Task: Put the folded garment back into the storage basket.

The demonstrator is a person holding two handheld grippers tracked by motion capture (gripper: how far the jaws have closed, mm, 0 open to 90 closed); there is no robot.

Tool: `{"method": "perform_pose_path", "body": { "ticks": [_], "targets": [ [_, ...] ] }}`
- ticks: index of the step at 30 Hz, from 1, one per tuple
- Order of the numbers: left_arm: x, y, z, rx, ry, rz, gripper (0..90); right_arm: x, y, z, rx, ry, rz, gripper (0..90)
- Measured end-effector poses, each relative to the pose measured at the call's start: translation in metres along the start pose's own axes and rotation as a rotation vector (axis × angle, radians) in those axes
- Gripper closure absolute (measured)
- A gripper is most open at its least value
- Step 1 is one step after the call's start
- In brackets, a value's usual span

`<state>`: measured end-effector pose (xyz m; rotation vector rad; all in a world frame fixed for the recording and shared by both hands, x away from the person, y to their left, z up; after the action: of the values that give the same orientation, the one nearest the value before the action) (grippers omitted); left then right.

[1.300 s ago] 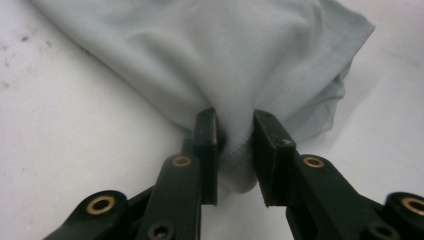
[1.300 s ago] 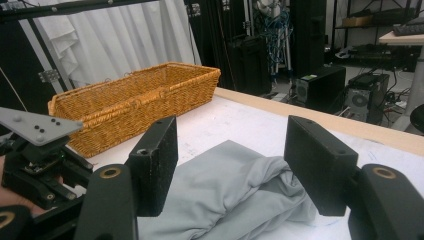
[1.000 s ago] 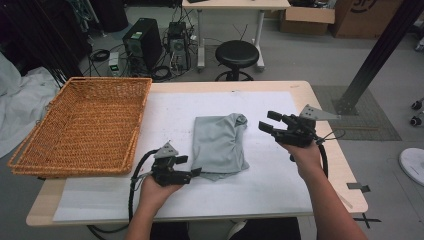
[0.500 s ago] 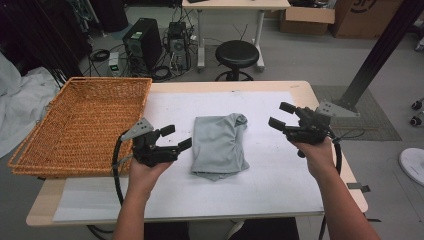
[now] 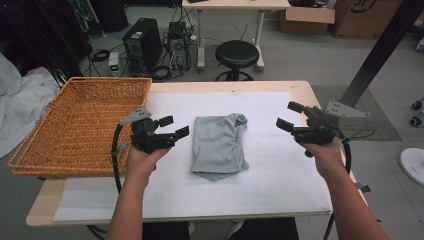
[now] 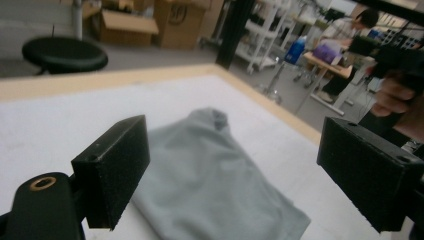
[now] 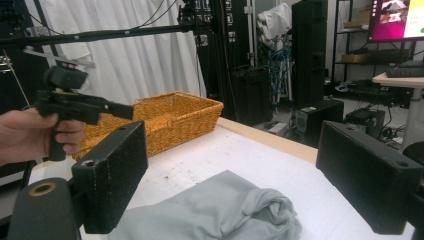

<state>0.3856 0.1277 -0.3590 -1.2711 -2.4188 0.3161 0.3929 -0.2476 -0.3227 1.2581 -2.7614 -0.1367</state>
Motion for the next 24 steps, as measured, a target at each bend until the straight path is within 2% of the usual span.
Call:
{"method": "perform_pose_path", "body": {
  "ticks": [2, 5, 9, 15, 19, 22, 24],
  "targets": [
    [-0.011, 0.012, 0.006, 0.038, 0.049, -0.019, 14.3, 0.001, -0.003, 0.001, -0.004, 0.000, 0.006, 12.5],
    [-0.026, 0.027, 0.016, 0.073, 0.091, -0.034, 14.5, 0.001, -0.008, 0.004, -0.008, 0.010, 0.012, 12.6],
    [-0.047, 0.043, 0.034, 0.126, 0.129, -0.052, 14.9, 0.004, -0.014, 0.010, -0.015, 0.017, 0.021, 12.8],
    [-0.067, 0.062, 0.061, 0.188, 0.174, -0.078, 14.9, 0.008, -0.022, 0.018, -0.019, 0.031, 0.035, 12.8],
    [-0.075, 0.070, 0.077, 0.217, 0.223, -0.086, 14.8, 0.009, -0.025, 0.020, -0.019, 0.039, 0.042, 13.1],
    [-0.084, 0.072, 0.089, 0.244, 0.258, -0.075, 14.9, 0.010, -0.028, 0.022, -0.018, 0.046, 0.049, 13.1],
    [-0.086, 0.071, 0.089, 0.234, 0.247, -0.074, 15.6, 0.010, -0.029, 0.023, -0.017, 0.050, 0.053, 13.1]
  ]
}}
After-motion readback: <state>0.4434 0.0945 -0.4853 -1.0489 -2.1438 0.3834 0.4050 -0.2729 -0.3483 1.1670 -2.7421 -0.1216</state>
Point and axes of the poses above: each handheld gripper's, and its own axes: x roughly backward along the jaws, z roughly out of its underside, y roughly to its left, the point moved 6 cm from there along -x, roughly forward along the jaws, and after that the axes turned 7 degrees about z, right-handed, at the moved point
